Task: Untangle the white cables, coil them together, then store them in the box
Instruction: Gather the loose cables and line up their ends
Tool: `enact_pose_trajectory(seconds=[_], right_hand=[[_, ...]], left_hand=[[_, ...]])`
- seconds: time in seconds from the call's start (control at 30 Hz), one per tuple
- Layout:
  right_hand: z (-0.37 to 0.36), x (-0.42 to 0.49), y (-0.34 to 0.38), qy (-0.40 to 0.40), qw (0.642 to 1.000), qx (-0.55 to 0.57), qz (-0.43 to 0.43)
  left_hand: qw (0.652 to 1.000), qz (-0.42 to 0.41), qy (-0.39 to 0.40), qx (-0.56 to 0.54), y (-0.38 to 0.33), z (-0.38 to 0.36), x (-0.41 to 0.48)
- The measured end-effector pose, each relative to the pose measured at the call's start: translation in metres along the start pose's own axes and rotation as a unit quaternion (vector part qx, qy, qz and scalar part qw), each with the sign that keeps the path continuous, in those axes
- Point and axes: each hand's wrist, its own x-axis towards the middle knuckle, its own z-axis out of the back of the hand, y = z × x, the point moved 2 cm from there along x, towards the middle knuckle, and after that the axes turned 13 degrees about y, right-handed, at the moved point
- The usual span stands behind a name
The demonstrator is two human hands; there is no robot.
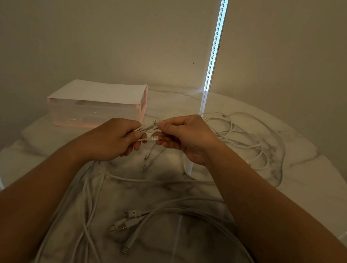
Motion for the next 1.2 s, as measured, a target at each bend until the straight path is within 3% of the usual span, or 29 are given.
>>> enact_pose_trajectory(seconds=[0.23, 0.53, 0.67, 0.93, 1.2], right_hand=[[0.0, -0.001, -0.001, 0.014, 1.0, 0.021, -0.018], [-0.004, 0.001, 0.002, -0.046, 0.991, -0.118, 0.04], [-0.004, 0.003, 0.0, -0.05, 0.987, -0.154, 0.021], [-0.004, 0.002, 0.001, -0.011, 0.997, -0.071, -0.011], [0.0, -0.001, 0.002, 0.004, 0.999, 0.033, -0.018]], left_hand=[[1.0, 0.012, 0.002, -0.012, 0.0, 0.001, 0.001], [0.999, 0.025, -0.013, 0.044, -0.008, -0.004, 0.0], [0.998, 0.017, -0.013, 0.052, -0.008, -0.005, 0.0], [0.999, 0.006, 0.009, -0.033, -0.005, -0.004, 0.001], [0.999, 0.008, -0.025, -0.043, 0.0, 0.001, 0.0]])
